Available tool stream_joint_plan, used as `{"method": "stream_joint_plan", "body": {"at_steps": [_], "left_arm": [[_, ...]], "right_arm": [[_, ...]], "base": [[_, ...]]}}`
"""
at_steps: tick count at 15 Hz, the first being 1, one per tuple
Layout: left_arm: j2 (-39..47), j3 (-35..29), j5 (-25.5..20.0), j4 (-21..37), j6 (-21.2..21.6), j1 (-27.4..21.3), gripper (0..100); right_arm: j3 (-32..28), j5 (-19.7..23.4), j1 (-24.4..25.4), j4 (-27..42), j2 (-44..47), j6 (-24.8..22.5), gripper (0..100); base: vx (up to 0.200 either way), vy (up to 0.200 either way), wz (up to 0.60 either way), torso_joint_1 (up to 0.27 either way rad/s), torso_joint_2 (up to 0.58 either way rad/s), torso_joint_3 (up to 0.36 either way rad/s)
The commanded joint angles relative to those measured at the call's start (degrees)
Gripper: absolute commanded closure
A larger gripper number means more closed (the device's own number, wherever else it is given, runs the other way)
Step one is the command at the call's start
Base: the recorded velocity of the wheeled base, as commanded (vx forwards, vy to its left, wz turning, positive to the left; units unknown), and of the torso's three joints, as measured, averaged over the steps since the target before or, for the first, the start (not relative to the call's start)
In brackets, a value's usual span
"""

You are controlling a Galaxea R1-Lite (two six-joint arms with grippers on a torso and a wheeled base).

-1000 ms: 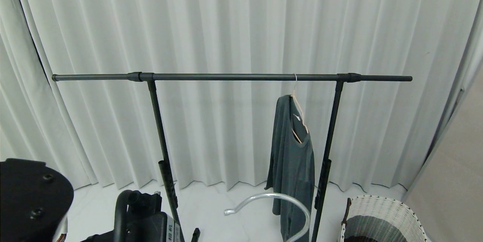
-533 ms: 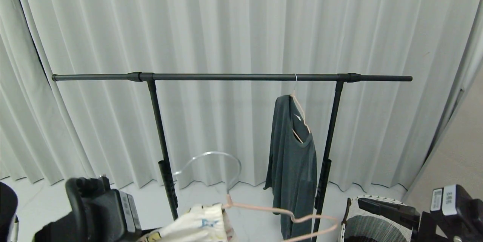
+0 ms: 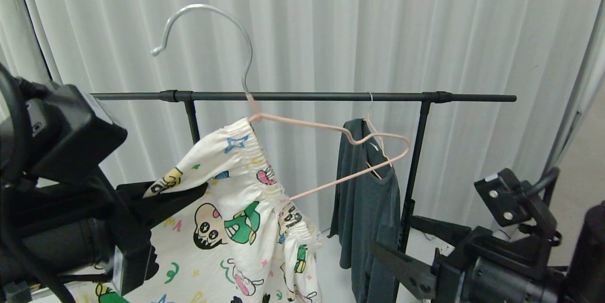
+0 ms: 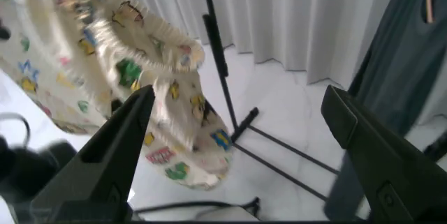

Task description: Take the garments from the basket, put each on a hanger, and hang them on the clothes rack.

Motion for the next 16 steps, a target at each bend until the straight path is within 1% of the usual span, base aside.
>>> {"method": "stream_joint_plan", "body": {"at_steps": [1, 3, 5, 9, 11, 13, 15, 16], "left_arm": [[1.7, -2.5, -0.2, 0.0, 0.0, 0.1, 100], [2.0, -3.1, -0.2, -0.1, 0.0, 0.1, 100], [2.2, -3.3, -0.2, -0.2, -0.1, 0.1, 100], [2.3, -3.9, -0.3, -0.2, -0.5, 0.2, 100], [2.3, -3.9, -0.3, -0.4, -0.6, 0.2, 100], [2.2, -3.9, -0.3, -2.3, -0.6, 0.2, 100], [2.0, -3.5, -0.3, -2.3, -0.7, 0.2, 100], [1.9, -3.2, -0.3, -2.3, -1.3, 0.2, 100]], "right_arm": [[-5.7, 0.0, -1.4, 0.0, 7.4, 2.2, 0], [-10.1, 0.0, -2.3, 0.0, 11.6, 3.0, 0], [-12.1, 0.0, -1.7, 0.0, 14.2, 3.3, 0], [-11.7, 0.0, 3.1, 0.1, 16.3, 3.5, 0], [-11.7, -0.1, 4.1, 1.0, 17.3, 3.5, 0], [-11.7, -1.2, 3.9, 4.2, 17.9, 3.5, 0], [-11.6, -2.6, 3.0, 8.6, 17.8, 3.5, 0], [-11.6, -4.3, 2.2, 10.8, 17.7, 3.5, 0]], "base": [[0.000, 0.000, 0.00, 0.000, 0.00, 0.000], [0.000, 0.000, 0.00, 0.000, 0.00, 0.000], [0.000, 0.000, 0.00, 0.000, 0.00, 0.000], [0.000, 0.000, 0.00, 0.000, 0.00, 0.000], [0.000, 0.000, 0.00, 0.000, 0.00, 0.000], [0.000, 0.000, 0.00, 0.000, 0.00, 0.000], [0.000, 0.000, 0.00, 0.000, 0.00, 0.000], [0.000, 0.000, 0.00, 0.000, 0.00, 0.000]]}}
